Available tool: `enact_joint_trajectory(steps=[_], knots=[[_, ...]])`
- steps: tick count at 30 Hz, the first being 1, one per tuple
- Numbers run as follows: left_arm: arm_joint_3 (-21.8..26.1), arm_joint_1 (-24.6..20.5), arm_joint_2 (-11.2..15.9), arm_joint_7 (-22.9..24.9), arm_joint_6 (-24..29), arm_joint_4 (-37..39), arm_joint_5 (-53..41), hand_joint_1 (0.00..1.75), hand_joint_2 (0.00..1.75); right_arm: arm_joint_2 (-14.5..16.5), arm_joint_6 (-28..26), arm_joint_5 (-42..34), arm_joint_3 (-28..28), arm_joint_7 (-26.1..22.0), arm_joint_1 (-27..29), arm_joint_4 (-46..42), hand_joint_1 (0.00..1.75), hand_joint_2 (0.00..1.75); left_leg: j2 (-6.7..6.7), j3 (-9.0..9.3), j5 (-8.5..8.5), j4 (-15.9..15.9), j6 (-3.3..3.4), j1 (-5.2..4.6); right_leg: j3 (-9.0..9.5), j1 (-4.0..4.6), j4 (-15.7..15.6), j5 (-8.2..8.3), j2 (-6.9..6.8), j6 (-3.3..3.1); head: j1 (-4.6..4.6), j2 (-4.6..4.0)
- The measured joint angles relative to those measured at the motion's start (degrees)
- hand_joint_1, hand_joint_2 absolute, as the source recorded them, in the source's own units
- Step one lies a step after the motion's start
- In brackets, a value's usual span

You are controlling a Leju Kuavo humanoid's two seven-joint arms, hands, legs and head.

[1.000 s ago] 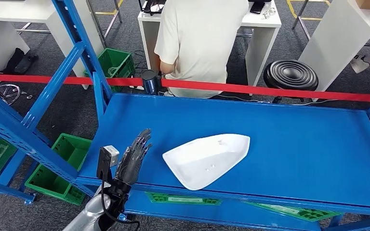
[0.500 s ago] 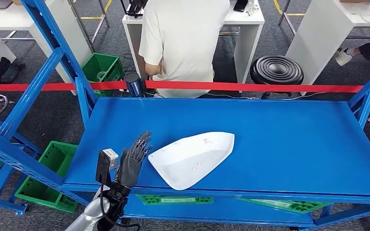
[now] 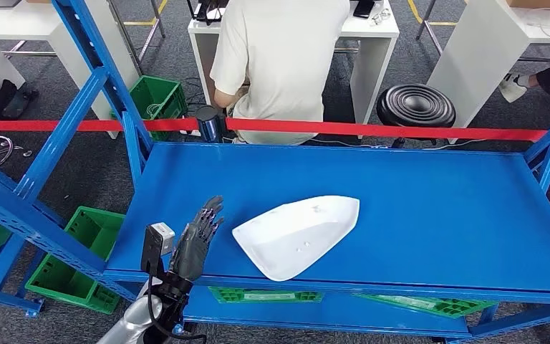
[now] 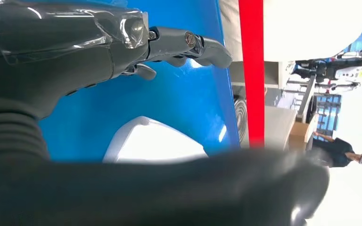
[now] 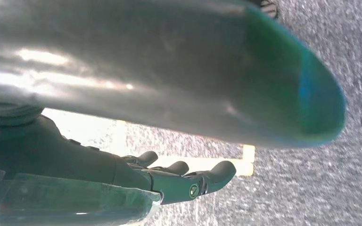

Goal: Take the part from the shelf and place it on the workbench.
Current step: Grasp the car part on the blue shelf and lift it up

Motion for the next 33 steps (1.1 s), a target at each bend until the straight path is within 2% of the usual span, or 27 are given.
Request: enact_joint_trajectory(steps=[1,3,5,6,8,10,11,12,13,15,16,17,19,21,22,23,25,26,27,28,30,31,32,33], knots=[[0.06,-0.06,0.01,0.10,0.37,0.09,-0.02,0.00,1.75,-0.04,-0.04,-0.06,0.07,0.03,-0.05,0.02,0.00,0.00,0.01,-0.24,-0.19,0.40,-0.33,-0.09,0.55,0.09,-1.16,0.24,0.04,-0.39,-0.02,0.00],[0.19,-0.14,0.01,0.29,0.96,0.31,-0.05,0.00,1.75,-0.11,-0.08,-0.16,0.23,0.07,-0.05,0.05,0.00,0.00,0.03,-0.51,-0.20,0.66,-0.71,-0.10,0.46,0.33,-1.12,0.27,0.21,-1.19,-0.09,0.00],[0.35,-0.21,0.02,0.43,1.32,0.61,-0.08,0.00,1.75,-0.10,-0.08,-0.22,0.37,0.09,-0.02,0.07,0.00,0.00,-0.03,-0.64,-0.39,0.96,-1.06,0.11,0.44,0.15,-1.20,0.42,0.27,-1.61,-0.07,0.00],[0.43,-0.31,0.04,0.48,1.50,0.80,-0.14,0.00,1.75,-0.09,-0.08,-0.25,0.40,0.09,-0.03,0.09,0.00,0.00,-0.11,-0.98,-1.04,1.79,-1.37,0.26,0.46,0.01,-1.26,0.51,0.30,-1.83,-0.12,0.00],[0.54,-0.63,0.06,0.52,1.81,1.40,-0.38,0.00,1.75,-0.06,0.01,-0.32,0.45,0.09,-0.06,0.18,0.00,0.00,-0.29,-3.14,-4.05,6.69,-2.18,0.63,0.45,-0.15,-1.32,0.62,0.33,-2.22,-0.19,0.00],[0.57,-0.83,0.07,0.56,2.01,2.26,-0.64,0.00,1.75,-0.02,0.19,-0.39,0.52,0.09,-0.06,0.31,0.00,0.00,-0.32,-6.70,-7.52,14.40,-2.74,0.93,0.36,-0.07,-1.31,0.63,0.33,-2.37,-0.21,0.00],[0.58,-0.85,0.08,0.58,2.04,2.71,-0.72,0.00,1.75,0.01,0.29,-0.41,0.58,0.09,-0.06,0.37,0.00,0.00,-0.32,-7.91,-8.16,16.93,-2.82,1.01,0.35,-0.02,-1.30,0.62,0.35,-2.37,-0.22,0.00],[0.58,-0.87,0.08,0.60,2.07,3.08,-0.77,0.00,1.75,0.02,0.38,-0.43,0.63,0.09,-0.05,0.42,0.00,0.00,-0.33,-8.09,-7.66,17.26,-2.74,1.04,0.38,0.03,-1.30,0.62,0.40,-2.37,-0.22,0.00],[0.60,-0.92,0.09,0.62,2.09,3.37,-0.79,0.00,1.75,0.02,0.47,-0.43,0.68,0.09,-0.06,0.45,0.00,0.00,-0.36,-7.15,-6.15,15.29,-2.48,1.01,0.45,0.10,-1.30,0.62,0.47,-2.37,-0.23,0.00],[0.70,-1.24,0.14,0.63,2.18,3.74,-0.89,0.00,1.75,0.14,0.60,-0.43,0.73,0.09,-0.09,0.47,0.00,0.00,-0.60,-3.11,-2.31,7.13,-1.37,0.76,0.59,0.21,-1.34,0.62,0.61,-2.33,-0.19,0.00],[0.74,-1.49,0.17,0.64,2.27,3.93,-0.95,0.00,1.75,0.20,0.64,-0.43,0.74,0.09,-0.13,0.49,0.00,0.00,-0.64,-1.46,-1.14,3.70,-0.80,0.53,0.57,0.29,-1.37,0.66,0.64,-2.26,-0.17,0.00],[0.76,-1.74,0.19,0.66,2.39,4.17,-1.02,0.00,1.75,0.26,0.69,-0.43,0.75,0.09,-0.17,0.51,0.00,0.00,-0.66,-0.48,-0.63,1.59,-0.34,0.28,0.49,0.30,-1.41,0.72,0.64,-2.15,-0.15,0.00],[0.77,-2.11,0.21,0.70,2.67,4.80,-1.11,0.00,0.87,0.34,0.75,-0.43,0.82,0.09,-0.24,0.56,0.00,0.00,-0.54,-0.30,-0.60,0.67,0.06,-0.14,0.39,0.28,-1.67,0.95,0.60,-1.73,-0.17,0.00],[0.79,-2.40,0.20,0.73,2.86,5.40,-1.14,0.00,0.00,0.37,0.78,-0.42,0.94,0.08,-0.29,0.59,0.00,0.00,-0.39,0.29,0.21,-0.80,0.51,0.08,0.14,0.28,-1.49,0.82,0.50,-1.41,-0.14,-0.01],[0.80,-2.66,0.16,0.74,2.91,5.73,-1.14,0.00,0.00,0.33,0.80,-0.42,0.99,0.08,-0.33,0.65,0.00,0.00,-0.30,0.63,0.73,-1.62,0.84,0.23,-0.48,0.36,-0.28,0.12,0.45,-1.48,-0.11,-0.01],[0.80,-2.93,0.10,0.78,2.96,6.14,-1.12,0.00,0.00,0.30,0.83,-0.41,1.06,0.08,-0.36,0.74,0.00,0.00,-0.21,0.90,1.16,-2.26,1.05,0.36,-1.72,0.41,2.21,-1.11,0.40,-1.72,-0.04,-0.01],[0.76,-3.31,-0.04,0.82,3.13,7.17,-1.08,0.00,0.00,0.18,0.96,-0.42,1.18,0.09,-0.40,1.01,0.00,0.00,-0.16,0.81,1.40,-2.44,1.29,0.17,-5.26,0.46,9.57,-4.11,0.38,-2.09,0.01,0.00],[0.75,-3.33,-0.08,0.78,3.33,7.68,-1.11,0.00,0.00,0.14,1.09,-0.42,1.24,0.09,-0.37,1.15,0.00,0.00,-0.15,0.74,1.40,-2.42,1.27,0.11,-6.74,0.45,12.58,-5.00,0.37,-1.98,0.03,0.00],[0.74,-3.33,-0.10,0.68,3.54,8.10,-1.17,0.00,0.00,0.09,1.24,-0.43,1.28,0.10,-0.32,1.26,0.00,0.00,-0.15,0.71,1.39,-2.39,1.25,0.08,-7.34,0.40,13.73,-5.08,0.35,-1.62,0.03,0.00],[0.73,-3.36,-0.13,0.56,3.74,8.43,-1.26,0.00,0.00,0.05,1.43,-0.44,1.32,0.13,-0.27,1.35,0.00,0.00,-0.16,0.72,1.35,-2.31,1.19,0.10,-6.75,0.29,12.49,-4.24,0.32,-1.05,0.04,0.00],[0.72,-3.51,-0.22,0.38,3.95,8.85,-1.39,0.00,0.00,-0.09,1.67,-0.45,1.36,0.16,-0.29,1.46,0.00,0.00,-0.20,0.62,1.05,-1.73,0.77,0.12,-2.99,-0.03,4.77,-1.18,0.07,0.10,0.06,0.00],[0.72,-3.64,-0.27,0.34,3.99,9.00,-1.42,0.00,0.00,-0.15,1.74,-0.47,1.36,0.19,-0.35,1.49,0.00,0.00,-0.23,0.39,0.73,-1.17,0.38,0.03,-1.18,-0.07,1.16,0.06,-0.02,0.22,0.06,0.00],[0.73,-3.76,-0.30,0.29,4.01,9.14,-1.45,0.00,0.00,-0.19,1.76,-0.49,1.36,0.20,-0.42,1.52,0.00,0.00,-0.25,0.13,0.45,-0.63,0.01,-0.06,-0.07,-0.04,-1.06,0.75,-0.09,-0.03,0.01,0.00],[0.73,-3.85,-0.32,0.25,4.03,9.26,-1.50,0.00,0.00,-0.21,1.77,-0.51,1.36,0.21,-0.43,1.56,0.00,0.00,-0.25,-0.12,0.23,-0.21,-0.30,-0.13,0.34,0.09,-1.91,0.95,-0.09,-0.46,-0.02,0.00]])
